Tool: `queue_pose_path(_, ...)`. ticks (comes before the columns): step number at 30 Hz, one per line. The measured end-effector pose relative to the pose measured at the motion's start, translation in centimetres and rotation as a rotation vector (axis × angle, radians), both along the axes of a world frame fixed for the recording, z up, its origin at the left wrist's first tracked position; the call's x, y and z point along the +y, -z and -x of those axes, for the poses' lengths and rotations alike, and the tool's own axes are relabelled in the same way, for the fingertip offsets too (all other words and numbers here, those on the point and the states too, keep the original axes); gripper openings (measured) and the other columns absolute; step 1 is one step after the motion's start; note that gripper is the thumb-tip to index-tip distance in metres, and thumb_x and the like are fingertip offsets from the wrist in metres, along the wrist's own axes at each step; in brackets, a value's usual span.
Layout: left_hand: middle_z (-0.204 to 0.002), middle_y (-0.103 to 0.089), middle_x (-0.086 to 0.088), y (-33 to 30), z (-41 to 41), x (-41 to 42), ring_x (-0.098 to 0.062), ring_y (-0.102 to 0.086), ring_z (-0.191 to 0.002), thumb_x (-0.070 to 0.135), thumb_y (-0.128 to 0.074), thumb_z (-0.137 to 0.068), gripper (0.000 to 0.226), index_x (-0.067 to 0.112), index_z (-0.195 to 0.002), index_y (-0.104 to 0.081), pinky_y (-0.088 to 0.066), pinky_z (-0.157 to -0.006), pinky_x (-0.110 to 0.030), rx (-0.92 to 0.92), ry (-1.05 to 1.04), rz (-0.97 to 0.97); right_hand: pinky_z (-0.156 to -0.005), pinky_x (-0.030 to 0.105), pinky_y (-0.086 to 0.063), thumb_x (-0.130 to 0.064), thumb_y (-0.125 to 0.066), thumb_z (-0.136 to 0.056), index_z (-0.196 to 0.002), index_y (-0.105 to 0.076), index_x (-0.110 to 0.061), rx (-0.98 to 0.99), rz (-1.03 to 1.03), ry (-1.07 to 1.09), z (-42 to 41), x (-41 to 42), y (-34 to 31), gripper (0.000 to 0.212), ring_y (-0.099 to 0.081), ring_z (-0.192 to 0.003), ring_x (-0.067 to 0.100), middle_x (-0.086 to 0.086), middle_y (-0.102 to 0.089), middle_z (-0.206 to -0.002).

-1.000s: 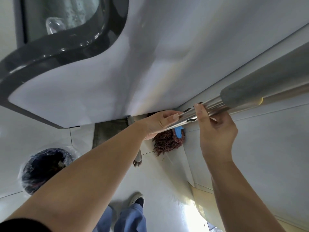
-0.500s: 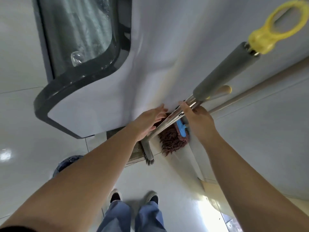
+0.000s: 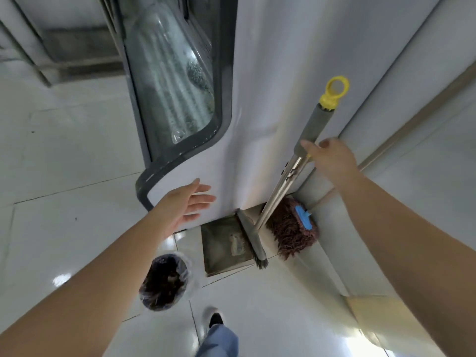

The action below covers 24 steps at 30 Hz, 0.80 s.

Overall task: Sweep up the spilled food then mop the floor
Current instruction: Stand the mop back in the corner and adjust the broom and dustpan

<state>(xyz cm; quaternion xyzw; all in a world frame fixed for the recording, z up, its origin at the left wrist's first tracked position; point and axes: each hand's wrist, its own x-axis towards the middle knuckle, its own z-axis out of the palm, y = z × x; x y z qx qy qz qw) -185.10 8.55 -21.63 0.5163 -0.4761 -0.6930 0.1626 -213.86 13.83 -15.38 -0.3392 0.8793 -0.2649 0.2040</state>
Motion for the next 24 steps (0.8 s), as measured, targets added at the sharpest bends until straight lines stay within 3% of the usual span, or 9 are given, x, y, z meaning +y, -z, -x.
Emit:
queue_pose_path(2, -0.097, -0.073, 0.009, -0.4, -1.7, 1.5, -0.013, -0.062, -0.102, 0.043, -0.033, -0.099, 0.035, 0.026, -0.099, -0.064, -0.043, -0.095, -0.036, -0.032, -0.070, -0.001, -0.078, 0.030, -0.039, -0.057, -0.051, -0.086, -0.086, -0.053, -0.011, -0.031, 0.009, -0.028, -0.5, 0.5, -0.3, 0.046, -0.057, -0.107, 0.031, 0.016, -0.059, -0.112)
queue_pose_path(5, -0.093, -0.073, 0.009, -0.5, -3.1, 3.8, -0.012, -0.062, -0.099, 0.042, -0.032, -0.100, 0.036, 0.026, -0.099, -0.063, -0.043, -0.093, -0.034, -0.031, -0.117, -0.021, -0.088, 0.038, -0.046, -0.053, -0.050, -0.088, -0.077, -0.050, -0.012, -0.108, -0.002, -0.040, -2.5, 1.9, 0.6, 0.042, -0.062, -0.101, 0.034, 0.010, -0.056, -0.094)
queue_pose_path(10, -0.084, -0.075, 0.012, -0.3, -4.6, 6.4, -0.009, -0.064, -0.093, 0.042, -0.033, -0.099, 0.036, 0.025, -0.096, -0.064, -0.043, -0.086, -0.033, -0.021, -0.184, -0.069, -0.089, 0.046, -0.051, -0.048, -0.052, -0.088, -0.062, -0.051, -0.014, -0.318, 0.007, -0.005, -7.1, 4.6, 3.7, 0.042, -0.065, -0.080, 0.030, 0.005, -0.058, -0.065)
queue_pose_path(14, -0.085, -0.075, 0.010, -0.2, -6.7, 6.7, -0.010, -0.065, -0.094, 0.043, -0.035, -0.099, 0.035, 0.025, -0.096, -0.064, -0.044, -0.084, -0.033, -0.003, -0.217, -0.089, -0.073, 0.036, -0.051, -0.045, -0.056, -0.086, -0.061, -0.054, -0.013, -0.478, -0.063, 0.040, -11.8, 5.7, 6.8, 0.041, -0.057, -0.050, 0.016, -0.001, -0.056, -0.052)
queue_pose_path(17, -0.086, -0.075, 0.009, 0.8, -9.3, 6.1, -0.012, -0.064, -0.095, 0.043, -0.035, -0.099, 0.035, 0.024, -0.097, -0.065, -0.045, -0.082, -0.033, -0.024, -0.236, -0.103, -0.052, 0.022, -0.048, -0.042, -0.057, -0.087, -0.063, -0.053, -0.015, -0.547, -0.142, 0.047, -15.9, 5.6, 9.3, 0.036, -0.053, -0.034, 0.004, -0.002, -0.057, -0.055)
queue_pose_path(18, -0.086, -0.075, 0.008, 1.4, -10.3, 5.8, -0.012, -0.064, -0.095, 0.043, -0.035, -0.099, 0.035, 0.023, -0.097, -0.064, -0.046, -0.083, -0.033, -0.032, -0.240, -0.116, -0.047, 0.020, -0.046, -0.041, -0.057, -0.088, -0.065, -0.052, -0.015, -0.580, -0.170, 0.048, -17.2, 5.4, 10.1, 0.035, -0.054, -0.036, 0.005, -0.002, -0.056, -0.056)
queue_pose_path(21, -0.087, -0.074, 0.007, 3.8, -14.0, 4.7, -0.013, -0.064, -0.094, 0.044, -0.035, -0.099, 0.036, 0.023, -0.096, -0.064, -0.047, -0.081, -0.032, -0.094, -0.255, -0.199, -0.058, 0.026, -0.043, -0.040, -0.057, -0.088, -0.067, -0.053, -0.013, -0.638, -0.288, 0.076, -20.8, 5.2, 12.8, 0.035, -0.055, -0.051, 0.013, 0.000, -0.056, -0.059)
queue_pose_path(24, -0.083, -0.073, 0.007, 8.0, -18.1, 2.9, -0.013, -0.063, -0.091, 0.043, -0.036, -0.099, 0.034, 0.023, -0.095, -0.063, -0.046, -0.077, -0.031, -0.146, -0.242, -0.263, -0.057, 0.023, -0.043, -0.039, -0.054, -0.090, -0.064, -0.053, -0.016, -0.625, -0.333, 0.077, -23.8, 4.5, 16.9, 0.034, -0.053, -0.054, 0.011, -0.002, -0.056, -0.062)
